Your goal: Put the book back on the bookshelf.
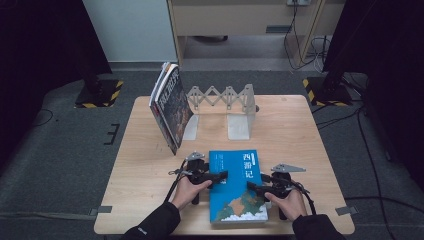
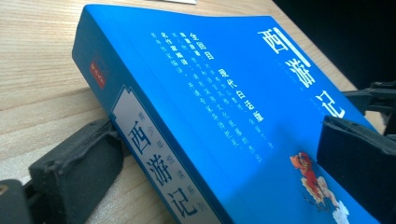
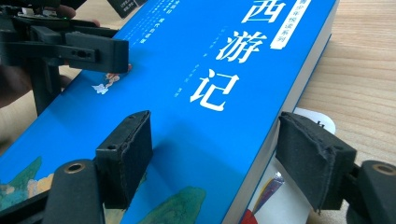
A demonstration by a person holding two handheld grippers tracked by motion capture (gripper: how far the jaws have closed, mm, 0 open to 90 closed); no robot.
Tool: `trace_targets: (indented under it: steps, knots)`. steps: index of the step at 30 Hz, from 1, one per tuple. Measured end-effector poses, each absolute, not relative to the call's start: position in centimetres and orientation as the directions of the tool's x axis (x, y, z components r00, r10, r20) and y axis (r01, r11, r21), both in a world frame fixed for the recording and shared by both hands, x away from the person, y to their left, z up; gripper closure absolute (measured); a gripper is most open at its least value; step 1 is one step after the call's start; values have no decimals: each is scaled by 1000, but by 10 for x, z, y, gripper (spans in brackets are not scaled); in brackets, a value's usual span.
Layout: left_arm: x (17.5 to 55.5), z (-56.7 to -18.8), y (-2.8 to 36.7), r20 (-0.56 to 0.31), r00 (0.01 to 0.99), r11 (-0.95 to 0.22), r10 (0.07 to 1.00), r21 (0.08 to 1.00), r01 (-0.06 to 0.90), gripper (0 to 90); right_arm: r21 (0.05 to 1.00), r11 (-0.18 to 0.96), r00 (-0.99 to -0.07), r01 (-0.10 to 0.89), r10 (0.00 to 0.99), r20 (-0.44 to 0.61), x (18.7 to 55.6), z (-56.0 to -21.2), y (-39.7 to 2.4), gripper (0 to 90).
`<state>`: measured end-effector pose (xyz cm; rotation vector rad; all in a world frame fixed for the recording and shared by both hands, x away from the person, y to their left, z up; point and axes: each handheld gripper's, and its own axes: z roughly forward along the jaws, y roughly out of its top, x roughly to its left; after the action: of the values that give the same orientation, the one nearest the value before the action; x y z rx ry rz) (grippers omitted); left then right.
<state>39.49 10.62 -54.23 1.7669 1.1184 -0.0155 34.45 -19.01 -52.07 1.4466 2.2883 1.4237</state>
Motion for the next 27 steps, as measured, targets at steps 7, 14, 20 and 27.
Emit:
trace_targets:
  steps: [7,14,20,27]
  knots:
    - [396,-540,108,-483,557,-67,676,712,699,28,734,118,-549,669,744,381,345,-521,-190,270]
    - [395,-538,109,-503,539,-61,675,690,721,57,731,115,-545,672,745,385,345,-521,-190,270]
    - [396,-538,113,-556,516,-34,651,658,752,153,727,105,-539,679,743,396,345,-522,-190,264]
    - [397,-537,116,-617,483,-19,621,604,797,221,725,106,-540,681,741,399,346,-522,-190,262]
